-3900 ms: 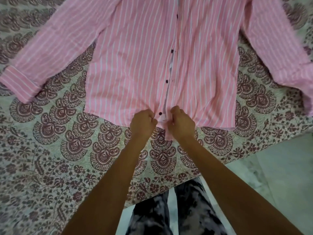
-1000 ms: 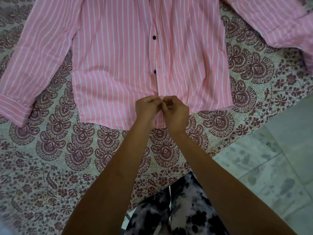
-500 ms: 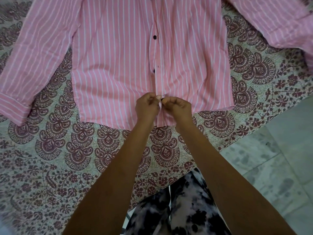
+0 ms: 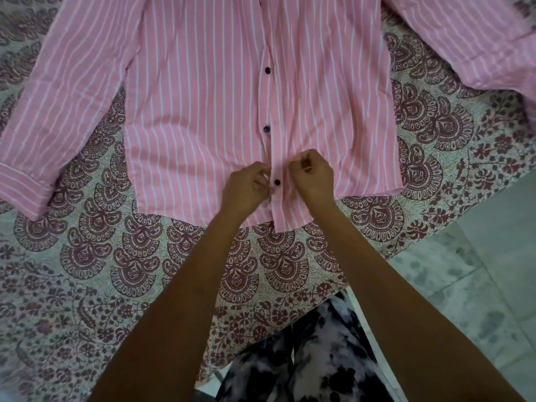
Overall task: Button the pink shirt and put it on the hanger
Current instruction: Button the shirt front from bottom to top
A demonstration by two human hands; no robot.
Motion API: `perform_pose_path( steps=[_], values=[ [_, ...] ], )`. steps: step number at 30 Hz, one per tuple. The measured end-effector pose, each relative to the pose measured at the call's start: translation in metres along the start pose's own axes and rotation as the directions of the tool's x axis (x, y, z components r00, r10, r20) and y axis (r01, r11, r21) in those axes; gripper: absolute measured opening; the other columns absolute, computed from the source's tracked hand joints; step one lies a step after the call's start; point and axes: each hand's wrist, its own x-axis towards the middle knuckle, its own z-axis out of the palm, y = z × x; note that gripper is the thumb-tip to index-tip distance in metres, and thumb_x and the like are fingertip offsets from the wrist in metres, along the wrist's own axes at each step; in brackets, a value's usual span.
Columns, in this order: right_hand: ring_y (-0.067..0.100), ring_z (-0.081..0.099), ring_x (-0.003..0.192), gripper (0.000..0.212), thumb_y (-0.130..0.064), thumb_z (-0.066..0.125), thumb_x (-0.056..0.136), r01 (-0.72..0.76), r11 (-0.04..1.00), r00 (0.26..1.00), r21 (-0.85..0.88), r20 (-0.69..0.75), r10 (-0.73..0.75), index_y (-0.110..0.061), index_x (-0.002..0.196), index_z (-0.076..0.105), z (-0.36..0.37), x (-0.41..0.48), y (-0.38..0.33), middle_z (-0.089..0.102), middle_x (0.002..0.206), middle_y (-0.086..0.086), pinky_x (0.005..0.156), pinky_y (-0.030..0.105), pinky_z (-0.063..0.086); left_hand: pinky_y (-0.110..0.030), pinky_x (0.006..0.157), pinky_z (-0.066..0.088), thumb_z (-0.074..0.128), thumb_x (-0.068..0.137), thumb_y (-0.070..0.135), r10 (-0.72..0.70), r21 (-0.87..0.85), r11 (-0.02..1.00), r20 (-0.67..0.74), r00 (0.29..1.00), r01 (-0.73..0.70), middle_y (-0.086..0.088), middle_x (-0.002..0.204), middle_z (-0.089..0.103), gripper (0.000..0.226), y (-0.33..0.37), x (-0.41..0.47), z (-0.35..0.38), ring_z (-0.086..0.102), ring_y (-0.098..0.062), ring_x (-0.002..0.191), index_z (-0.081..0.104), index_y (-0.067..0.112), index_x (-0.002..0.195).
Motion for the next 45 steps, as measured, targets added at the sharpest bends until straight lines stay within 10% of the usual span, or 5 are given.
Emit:
perform_pose_path(
  steps=[7,12,19,24,45],
  values=[
    [0.025,0.056,0.085,0.04,-0.015,0.067,0.076,0.25,0.923,0.968,-0.292,0.108,-0.227,-0.006,0.111,0.05,0.023,0.041,-0.024,0.054,0.109,0.013,0.068,0.032,0.043,-0.018,0.071,0.042,0.053,0.079,0.005,0.082,0.105,0.993,-0.362,0.928,-0.047,-0.004,0.089,0.071,0.02,0.028,0.046,-0.026,0.06,-0.013,0.081,0.069,0.012,0.089],
    [0.03,0.06,0.09,0.029,-0.019,0.059,0.082,0.246,0.868,0.969,-0.432,0.098,-0.226,-0.007,0.109,0.054,0.026,0.062,-0.035,0.061,0.105,0.013,0.07,0.039,0.049,-0.016,0.071,0.049,0.052,0.077,-0.002,0.136,0.104,0.988,-0.285,0.949,-0.11,-0.006,0.086,0.069,0.026,0.037,0.071,-0.03,0.061,-0.016,0.076,0.069,0.011,0.092],
    [0.02,0.062,0.076,0.011,-0.013,0.061,0.08,0.052,0.995,0.999,-0.088,0.017,-0.05,-0.009,0.081,0.071,0.014,0.069,-0.028,0.068,0.076,0.007,0.069,0.029,0.047,-0.035,0.072,0.048,0.056,0.083,0.013,0.15,0.327,0.944,-0.296,0.943,-0.048,-0.01,0.099,0.067,0.02,0.038,0.074,-0.004,0.061,-0.027,0.091,0.065,0.012,0.1],
    [0.025,0.064,0.074,0.021,-0.011,0.064,0.078,-0.094,0.972,0.993,0.215,0.086,0.077,-0.025,0.062,0.066,0.011,0.067,-0.026,0.066,0.07,0.007,0.082,0.048,0.053,-0.033,0.066,0.046,0.051,0.081,0.009,0.067,0.233,0.972,-0.357,0.932,0.019,-0.01,0.091,0.068,0.016,0.045,0.075,0.0,0.061,-0.025,0.082,0.064,0.007,0.089],
    [0.018,0.061,0.07,0.007,-0.004,0.064,0.078,-0.047,0.986,0.997,0.159,-0.06,0.057,-0.01,0.079,0.068,0.008,0.057,-0.021,0.061,0.064,-0.002,0.079,0.035,0.054,-0.02,0.069,0.046,0.063,0.076,0.004,-0.018,0.054,0.998,-0.362,0.932,0.04,-0.009,0.08,0.071,0.007,0.053,0.077,-0.004,0.063,-0.016,0.073,0.067,0.008,0.073]
  ],
)
